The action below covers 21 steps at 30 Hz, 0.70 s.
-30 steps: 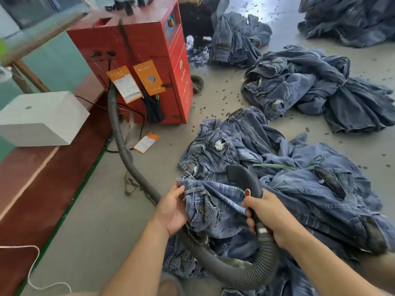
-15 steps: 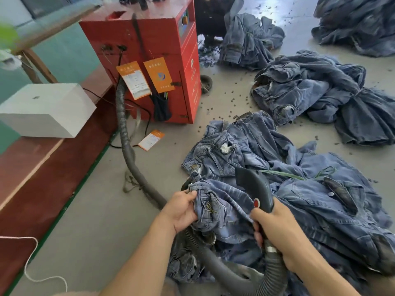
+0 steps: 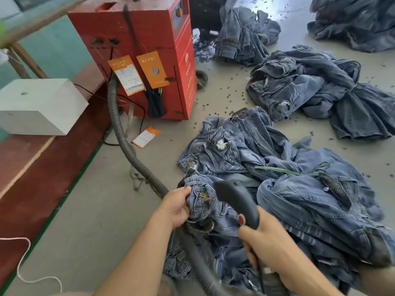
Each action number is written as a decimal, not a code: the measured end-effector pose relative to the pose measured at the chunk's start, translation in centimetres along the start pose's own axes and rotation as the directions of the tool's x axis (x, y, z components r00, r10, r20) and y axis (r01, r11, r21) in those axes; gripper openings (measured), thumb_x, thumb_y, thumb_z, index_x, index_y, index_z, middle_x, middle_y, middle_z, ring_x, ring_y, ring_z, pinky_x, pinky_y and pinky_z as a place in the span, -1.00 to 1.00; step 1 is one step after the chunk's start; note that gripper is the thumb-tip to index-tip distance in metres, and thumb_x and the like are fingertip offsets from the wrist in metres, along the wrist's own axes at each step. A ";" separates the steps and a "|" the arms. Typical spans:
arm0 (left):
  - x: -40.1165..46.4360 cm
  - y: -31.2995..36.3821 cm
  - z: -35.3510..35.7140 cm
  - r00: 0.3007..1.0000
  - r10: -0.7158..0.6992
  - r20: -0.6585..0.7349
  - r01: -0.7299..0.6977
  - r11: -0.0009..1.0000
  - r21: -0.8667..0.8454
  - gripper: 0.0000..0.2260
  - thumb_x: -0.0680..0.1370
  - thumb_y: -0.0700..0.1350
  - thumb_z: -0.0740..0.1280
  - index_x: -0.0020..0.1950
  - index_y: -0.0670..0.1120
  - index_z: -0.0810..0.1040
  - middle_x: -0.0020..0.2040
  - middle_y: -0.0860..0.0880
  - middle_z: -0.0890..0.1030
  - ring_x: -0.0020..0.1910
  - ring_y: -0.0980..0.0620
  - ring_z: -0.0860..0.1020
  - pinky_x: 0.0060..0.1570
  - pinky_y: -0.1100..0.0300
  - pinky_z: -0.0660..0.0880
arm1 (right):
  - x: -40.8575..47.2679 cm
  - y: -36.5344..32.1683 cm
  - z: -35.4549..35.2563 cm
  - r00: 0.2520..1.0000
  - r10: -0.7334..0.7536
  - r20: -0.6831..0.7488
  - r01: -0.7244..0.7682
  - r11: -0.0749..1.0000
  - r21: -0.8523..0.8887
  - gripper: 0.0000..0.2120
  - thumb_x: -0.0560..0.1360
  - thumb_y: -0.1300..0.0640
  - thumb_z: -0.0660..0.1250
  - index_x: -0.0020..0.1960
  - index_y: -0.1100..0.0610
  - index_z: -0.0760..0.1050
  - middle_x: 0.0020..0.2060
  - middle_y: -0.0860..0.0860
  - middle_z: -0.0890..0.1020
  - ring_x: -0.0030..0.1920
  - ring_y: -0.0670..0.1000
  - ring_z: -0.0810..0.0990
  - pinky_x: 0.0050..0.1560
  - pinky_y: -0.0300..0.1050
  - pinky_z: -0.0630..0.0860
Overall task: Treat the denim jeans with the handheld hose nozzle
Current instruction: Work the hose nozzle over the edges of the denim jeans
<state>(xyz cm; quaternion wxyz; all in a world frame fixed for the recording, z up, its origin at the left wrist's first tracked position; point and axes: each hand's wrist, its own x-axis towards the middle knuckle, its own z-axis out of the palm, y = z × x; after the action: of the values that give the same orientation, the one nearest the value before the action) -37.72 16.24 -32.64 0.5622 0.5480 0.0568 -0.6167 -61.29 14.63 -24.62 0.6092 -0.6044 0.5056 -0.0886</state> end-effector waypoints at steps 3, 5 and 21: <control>-0.1 -0.2 0.4 0.997 -0.043 0.067 0.043 0.999 0.001 -0.68 0.76 -0.19 0.08 0.20 -0.34 0.57 -0.03 -0.30 0.70 -0.13 -0.18 0.72 -0.12 -0.06 0.68 | 1.0 0.0 1.9 0.996 0.000 0.091 0.009 0.994 -0.106 -0.88 0.43 0.14 0.32 -0.07 0.07 0.40 -0.48 0.03 0.55 -0.58 0.10 0.52 -0.52 -0.16 0.39; -0.4 -0.1 0.1 0.991 -0.075 0.111 0.075 0.997 0.003 -0.65 0.76 -0.15 0.05 0.18 -0.30 0.59 0.00 -0.30 0.71 -0.09 -0.20 0.73 -0.02 -0.11 0.61 | 2.7 -0.5 2.0 1.000 -0.012 0.020 0.014 0.993 -0.114 -0.89 0.51 0.20 0.31 -0.02 0.11 0.39 -0.40 0.09 0.56 -0.53 0.10 0.52 -0.47 -0.10 0.43; 0.0 -0.3 0.3 0.973 -0.090 0.212 0.107 0.992 -0.067 -0.54 0.76 -0.01 0.07 0.27 -0.27 0.66 0.26 -0.31 0.65 0.17 -0.25 0.68 0.07 -0.14 0.65 | 1.6 -0.4 0.1 0.997 -0.009 -0.078 0.000 0.993 -0.114 -0.87 0.50 0.15 0.34 -0.03 0.11 0.39 -0.49 0.02 0.57 -0.57 0.06 0.52 -0.54 -0.16 0.39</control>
<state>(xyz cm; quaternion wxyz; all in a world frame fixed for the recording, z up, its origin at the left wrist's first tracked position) -38.14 16.14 -32.64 0.5548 0.4543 0.0487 -0.6953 -60.28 13.42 -25.13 0.5531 -0.6355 0.5320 -0.0847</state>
